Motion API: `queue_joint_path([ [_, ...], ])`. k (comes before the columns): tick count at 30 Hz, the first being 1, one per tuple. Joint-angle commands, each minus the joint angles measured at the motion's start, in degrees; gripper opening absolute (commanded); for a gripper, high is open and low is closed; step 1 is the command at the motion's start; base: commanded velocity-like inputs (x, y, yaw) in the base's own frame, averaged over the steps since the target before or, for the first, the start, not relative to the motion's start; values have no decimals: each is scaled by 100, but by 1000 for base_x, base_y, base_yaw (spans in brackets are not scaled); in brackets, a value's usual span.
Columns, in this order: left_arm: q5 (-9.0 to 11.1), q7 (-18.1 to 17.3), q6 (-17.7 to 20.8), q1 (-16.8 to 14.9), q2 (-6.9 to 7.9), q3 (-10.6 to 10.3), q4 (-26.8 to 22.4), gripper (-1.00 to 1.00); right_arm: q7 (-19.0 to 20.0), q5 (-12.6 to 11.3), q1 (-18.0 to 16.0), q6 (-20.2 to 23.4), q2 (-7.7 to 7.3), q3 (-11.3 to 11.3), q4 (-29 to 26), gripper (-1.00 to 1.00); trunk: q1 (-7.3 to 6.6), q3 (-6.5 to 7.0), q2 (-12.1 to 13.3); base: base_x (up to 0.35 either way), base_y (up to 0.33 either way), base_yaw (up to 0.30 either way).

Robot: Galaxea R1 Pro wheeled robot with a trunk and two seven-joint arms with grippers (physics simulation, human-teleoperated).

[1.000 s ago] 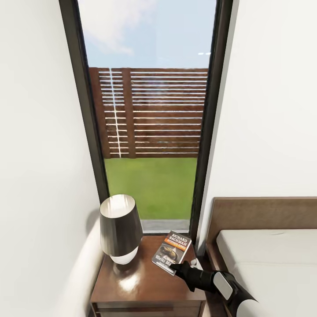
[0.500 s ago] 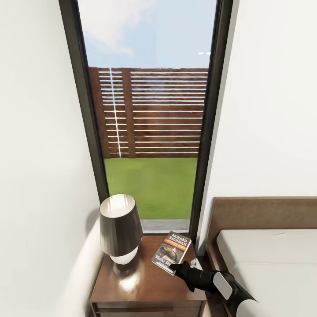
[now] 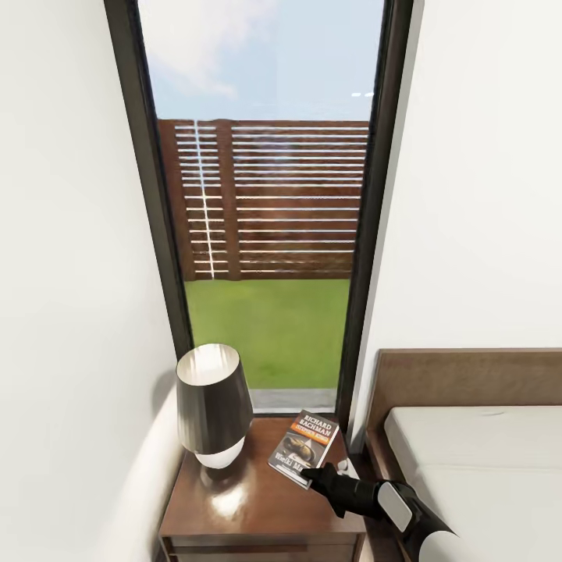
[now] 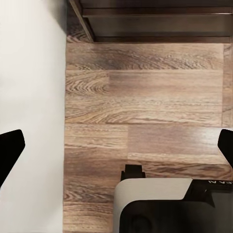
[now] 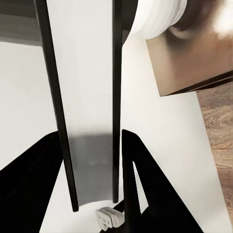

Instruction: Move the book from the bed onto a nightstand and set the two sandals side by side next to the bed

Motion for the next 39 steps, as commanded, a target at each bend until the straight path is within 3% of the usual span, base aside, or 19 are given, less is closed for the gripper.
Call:
queue_joint_path([
  [1,44,15,-21,-5,2,-37,4,100,-3,-3,-4,38,4,-36,-4,-100,2,-10,-9,0,0,0],
  [11,46,-14,-243,-5,2,-32,1,100,-4,-2,-11,43,4,-32,-4,-100,2,-10,-9,0,0,0],
  [29,45,-28,-299,-5,2,-30,-19,100,-26,-2,-38,48,4,-31,-4,-100,397,-333,-731,0,0,0],
  [39,46,-30,-305,-5,2,-30,-20,100,-360,-14,-44,84,23,-39,-11,-100,397,-333,-731,0,0,0],
])
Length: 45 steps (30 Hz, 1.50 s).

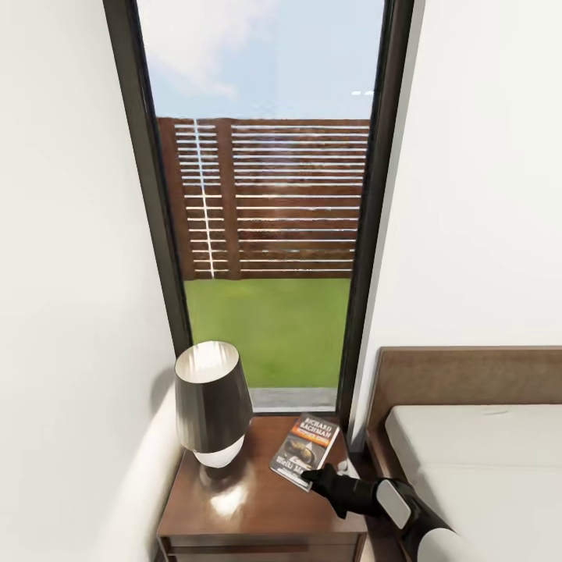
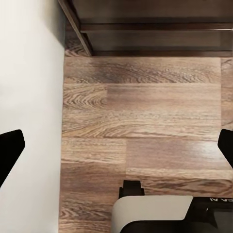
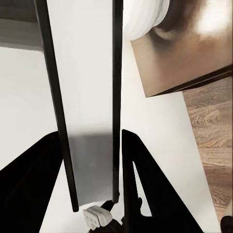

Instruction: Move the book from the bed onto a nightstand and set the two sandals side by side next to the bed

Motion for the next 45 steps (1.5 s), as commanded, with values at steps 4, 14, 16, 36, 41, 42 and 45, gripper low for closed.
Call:
queue_joint_path([
  [4,44,11,-20,-4,2,-36,4,100,-62,-5,-6,91,28,-42,-10,-100,89,-81,-168,0,0,0],
  [14,42,11,-20,-4,2,-36,4,100,-121,-3,-8,161,54,-47,-15,-100,309,-260,-569,0,0,0],
  [16,41,11,-20,-4,2,-36,4,100,-123,-3,-8,163,54,-48,-15,-100,353,-296,-649,0,0,0],
  [36,41,10,-20,-4,2,-36,4,100,-144,5,-91,337,61,-52,0,-100,792,-655,-1451,0,0,0],
  [41,40,10,-20,-4,2,-37,4,100,-276,-1,-99,356,63,-53,-2,-100,902,-745,-1652,0,0,0],
  [42,39,10,-20,-4,2,-37,4,100,-331,-6,-100,358,63,-55,-3,-100,924,-763,-1692,0,0,0],
  [45,38,10,-20,-4,2,-37,4,100,-434,-46,-102,364,69,-57,-4,-100,990,-817,-1812,0,0,0],
])
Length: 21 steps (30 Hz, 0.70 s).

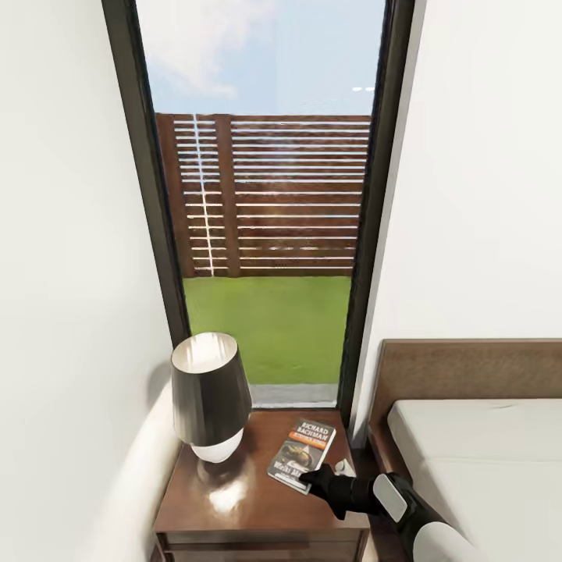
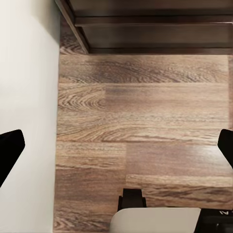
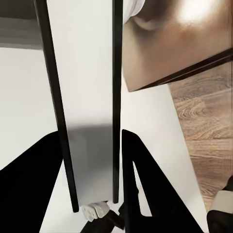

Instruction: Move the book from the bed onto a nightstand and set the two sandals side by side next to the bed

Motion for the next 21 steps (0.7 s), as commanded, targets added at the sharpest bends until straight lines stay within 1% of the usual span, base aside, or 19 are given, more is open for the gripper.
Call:
queue_joint_path([
  [1,43,11,-19,-4,3,-36,5,100,-42,-41,-4,43,8,-43,-6,-100,23,-26,-46,0,0,0],
  [2,43,11,-19,-4,3,-36,5,100,-42,-41,-4,43,8,-43,-6,-100,45,-44,-86,0,0,0],
  [3,43,11,-19,-4,3,-36,5,100,-75,-92,-5,43,10,-42,-7,-100,67,-62,-127,0,0,0],
  [6,42,11,-19,-4,5,-36,5,100,-144,-249,-5,43,14,-40,-3,-100,67,-62,-127,0,0,0],
  [9,42,11,-19,-4,6,-35,5,100,-180,-338,-6,45,16,-39,-3,-100,67,-62,-127,0,0,0],
  [19,41,11,-19,-4,5,-36,5,100,-211,-415,-6,50,18,-37,-7,-100,67,-62,-127,0,0,0],
  [21,41,11,-19,-4,7,-36,5,100,-213,-420,-6,51,19,-37,-8,-100,111,-97,-207,0,0,0],
])
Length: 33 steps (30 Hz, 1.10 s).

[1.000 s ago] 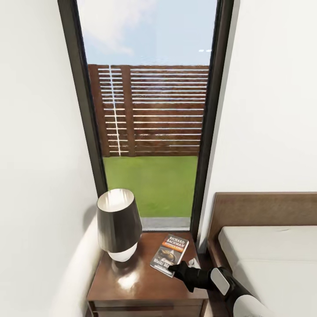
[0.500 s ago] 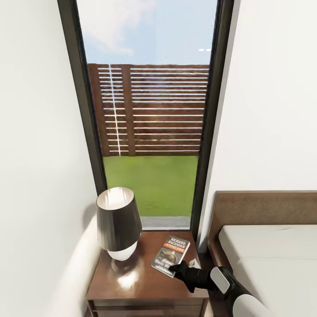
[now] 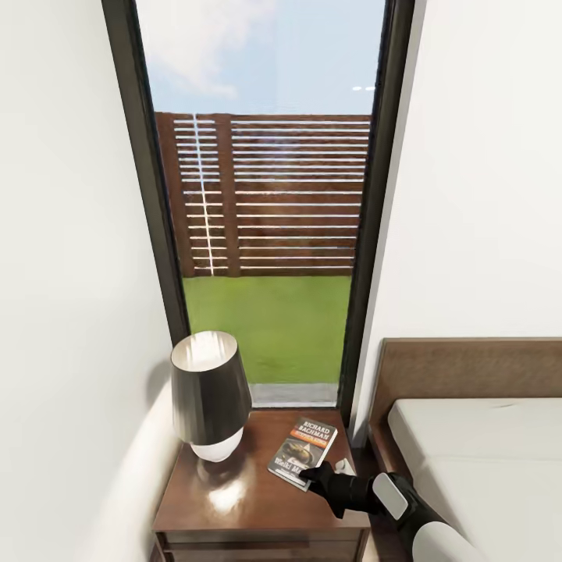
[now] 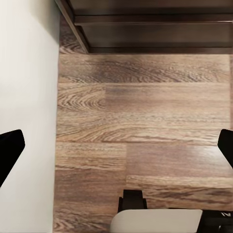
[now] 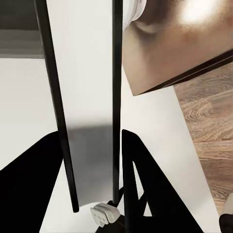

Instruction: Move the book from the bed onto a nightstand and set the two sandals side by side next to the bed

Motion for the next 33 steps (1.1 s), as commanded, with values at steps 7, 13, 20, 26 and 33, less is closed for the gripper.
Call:
queue_joint_path([
  [7,43,11,-19,-4,4,-36,4,100,-5,-3,-4,38,10,-44,-6,-100,133,-115,-247,0,0,0],
  [13,43,11,-19,-4,3,-38,4,100,-163,-15,-32,38,14,-44,-10,-100,133,-115,-247,0,0,0],
  [20,43,11,-19,-4,-2,-43,4,100,-655,-79,-172,36,89,-45,-13,-100,133,-115,-247,0,0,0],
  [26,43,11,-19,-4,0,-44,4,100,-836,-241,-220,32,112,-44,-18,-100,133,-115,-247,0,0,0],
  [33,43,11,-19,-4,4,-44,4,100,-1084,-396,-268,31,124,-44,-52,-100,264,-223,-487,0,0,0],
])
